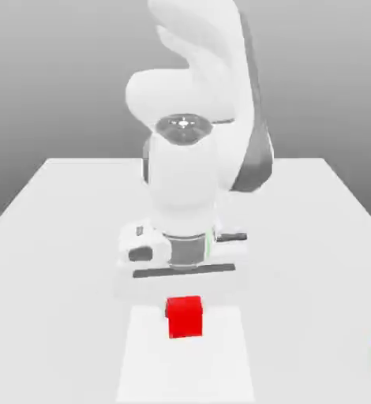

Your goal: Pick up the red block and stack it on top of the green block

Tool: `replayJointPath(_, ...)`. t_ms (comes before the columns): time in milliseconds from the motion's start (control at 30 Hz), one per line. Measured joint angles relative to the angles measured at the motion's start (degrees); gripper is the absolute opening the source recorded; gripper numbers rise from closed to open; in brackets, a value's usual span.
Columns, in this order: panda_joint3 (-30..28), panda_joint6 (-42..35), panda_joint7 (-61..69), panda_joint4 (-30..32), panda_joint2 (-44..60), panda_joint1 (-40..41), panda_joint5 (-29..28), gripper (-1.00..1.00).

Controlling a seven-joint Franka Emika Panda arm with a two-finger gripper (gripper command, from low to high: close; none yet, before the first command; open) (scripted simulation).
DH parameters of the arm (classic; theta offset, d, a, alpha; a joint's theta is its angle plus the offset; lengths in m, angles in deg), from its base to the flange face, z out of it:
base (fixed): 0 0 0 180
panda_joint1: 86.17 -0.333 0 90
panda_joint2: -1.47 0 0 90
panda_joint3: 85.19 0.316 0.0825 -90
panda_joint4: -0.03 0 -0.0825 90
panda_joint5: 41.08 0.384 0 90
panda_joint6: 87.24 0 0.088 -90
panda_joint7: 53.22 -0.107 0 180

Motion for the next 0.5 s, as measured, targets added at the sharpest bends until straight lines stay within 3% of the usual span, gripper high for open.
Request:
replayJointPath(267,10.73,-6.02,-1.25,-11.27,5.60,-12.09,-3.90,-1.00)
replayJointPath(367,11.18,-3.25,-3.69,-16.10,13.50,-17.80,-8.53,-1.00)
replayJointPath(400,10.78,-2.07,-4.33,-16.66,15.31,-18.71,-9.57,1.00)
replayJointPath(500,10.78,-2.08,-4.33,-16.66,15.31,-18.71,-9.57,1.00)
